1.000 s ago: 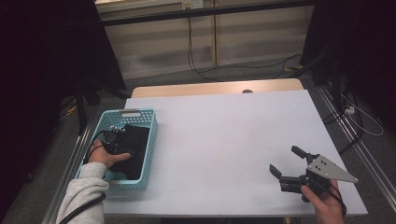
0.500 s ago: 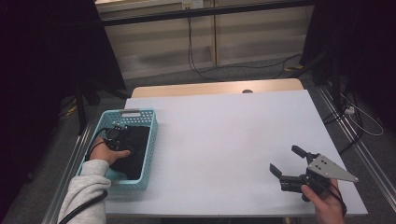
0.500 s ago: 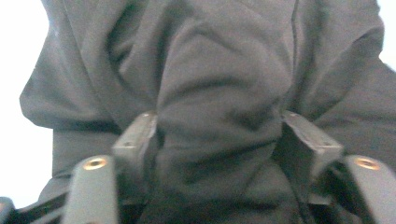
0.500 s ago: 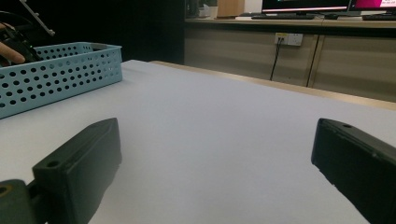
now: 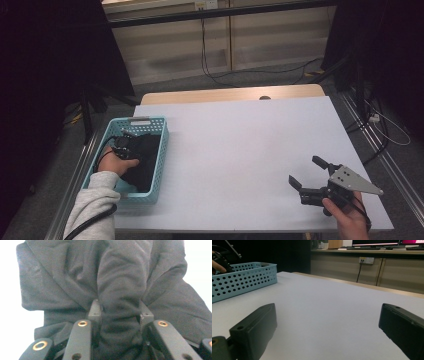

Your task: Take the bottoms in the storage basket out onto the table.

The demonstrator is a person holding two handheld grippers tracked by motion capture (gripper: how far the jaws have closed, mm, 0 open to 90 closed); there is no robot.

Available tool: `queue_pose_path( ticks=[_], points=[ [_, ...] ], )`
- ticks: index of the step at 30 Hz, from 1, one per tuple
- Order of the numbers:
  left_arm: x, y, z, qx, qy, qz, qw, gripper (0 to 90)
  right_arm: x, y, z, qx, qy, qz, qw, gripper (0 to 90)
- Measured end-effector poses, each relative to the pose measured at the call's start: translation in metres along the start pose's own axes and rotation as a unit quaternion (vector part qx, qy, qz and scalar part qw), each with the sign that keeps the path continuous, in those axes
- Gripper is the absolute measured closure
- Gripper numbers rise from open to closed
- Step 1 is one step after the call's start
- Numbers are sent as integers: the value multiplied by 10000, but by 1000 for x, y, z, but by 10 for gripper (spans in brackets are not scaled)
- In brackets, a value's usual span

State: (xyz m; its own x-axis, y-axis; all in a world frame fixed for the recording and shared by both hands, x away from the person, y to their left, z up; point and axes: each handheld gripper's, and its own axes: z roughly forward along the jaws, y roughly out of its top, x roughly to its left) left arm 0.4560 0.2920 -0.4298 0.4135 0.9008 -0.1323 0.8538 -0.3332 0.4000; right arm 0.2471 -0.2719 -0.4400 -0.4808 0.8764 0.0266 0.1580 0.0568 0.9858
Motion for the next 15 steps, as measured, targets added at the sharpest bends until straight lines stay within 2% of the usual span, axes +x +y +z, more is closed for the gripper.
queue_pose_path(
  ticks=[6,7,15],
  points=[
    [2,0,-4,-55,-60,-149,9999,684,-1,0,0,-3,-15,18,10000,7],
    [4,1,-8,-109,-102,-262,9995,690,-1,0,0,-8,-15,7,10000,7],
    [4,11,-29,-146,-166,-285,9994,710,-2,0,-1,-19,-28,19,10000,7]
  ],
)
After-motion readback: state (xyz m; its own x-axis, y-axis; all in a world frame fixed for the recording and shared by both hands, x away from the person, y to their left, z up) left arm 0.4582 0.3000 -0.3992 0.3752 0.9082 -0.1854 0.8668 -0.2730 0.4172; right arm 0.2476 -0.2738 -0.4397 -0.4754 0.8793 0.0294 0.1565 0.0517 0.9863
